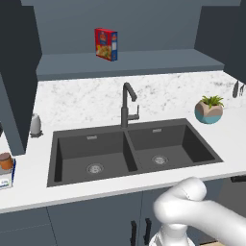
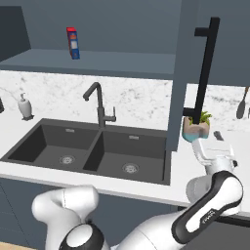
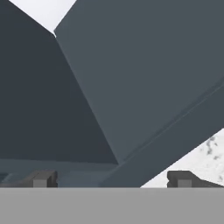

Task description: Pick the jam and place it on the digital scale for weighing, and close the cabinet.

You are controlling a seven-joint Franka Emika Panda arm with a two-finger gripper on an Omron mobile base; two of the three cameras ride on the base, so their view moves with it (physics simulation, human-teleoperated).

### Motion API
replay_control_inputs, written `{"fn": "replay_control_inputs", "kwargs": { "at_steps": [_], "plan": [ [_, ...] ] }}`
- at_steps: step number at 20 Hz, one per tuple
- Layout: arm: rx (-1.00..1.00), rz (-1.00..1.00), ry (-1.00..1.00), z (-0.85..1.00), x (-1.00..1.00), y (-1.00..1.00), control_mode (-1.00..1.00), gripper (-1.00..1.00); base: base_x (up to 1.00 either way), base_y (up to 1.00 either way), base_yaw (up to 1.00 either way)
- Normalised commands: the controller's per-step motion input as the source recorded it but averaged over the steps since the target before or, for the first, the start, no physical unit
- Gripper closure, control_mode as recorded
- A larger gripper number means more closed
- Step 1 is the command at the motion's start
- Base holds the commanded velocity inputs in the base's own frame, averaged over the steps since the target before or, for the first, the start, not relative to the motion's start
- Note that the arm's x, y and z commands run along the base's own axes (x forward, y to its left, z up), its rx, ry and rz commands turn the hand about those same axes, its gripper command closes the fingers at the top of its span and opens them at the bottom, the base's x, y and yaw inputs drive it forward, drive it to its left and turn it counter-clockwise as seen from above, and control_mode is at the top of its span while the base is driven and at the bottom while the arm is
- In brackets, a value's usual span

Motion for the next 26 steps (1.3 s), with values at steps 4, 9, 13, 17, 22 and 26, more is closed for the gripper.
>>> {"fn": "replay_control_inputs", "kwargs": {
  "at_steps": [4, 9, 13, 17, 22, 26],
  "plan": [
    [0.00, 0.17, -0.06, 0.00, 0.29, -0.22, -1.00, -1.00, 0.00, 0.00, 0.00],
    [0.00, 0.08, -0.06, 0.06, 0.05, -0.02, -1.00, -1.00, 0.00, 0.00, 0.00],
    [-0.02, 0.10, -0.13, 0.09, -0.13, 0.00, -1.00, -1.00, 0.00, 0.00, 0.00],
    [-0.05, 0.13, -0.13, 0.19, -0.26, 0.12, -1.00, -1.00, 0.00, 0.00, 0.00],
    [-0.09, 0.14, -0.11, 0.42, -0.29, 0.32, -1.00, -1.00, 0.00, 0.00, 0.00],
    [-0.12, 0.14, -0.03, 0.53, -0.12, 0.46, -1.00, -1.00, 0.00, 0.00, 0.00]
  ]
}}
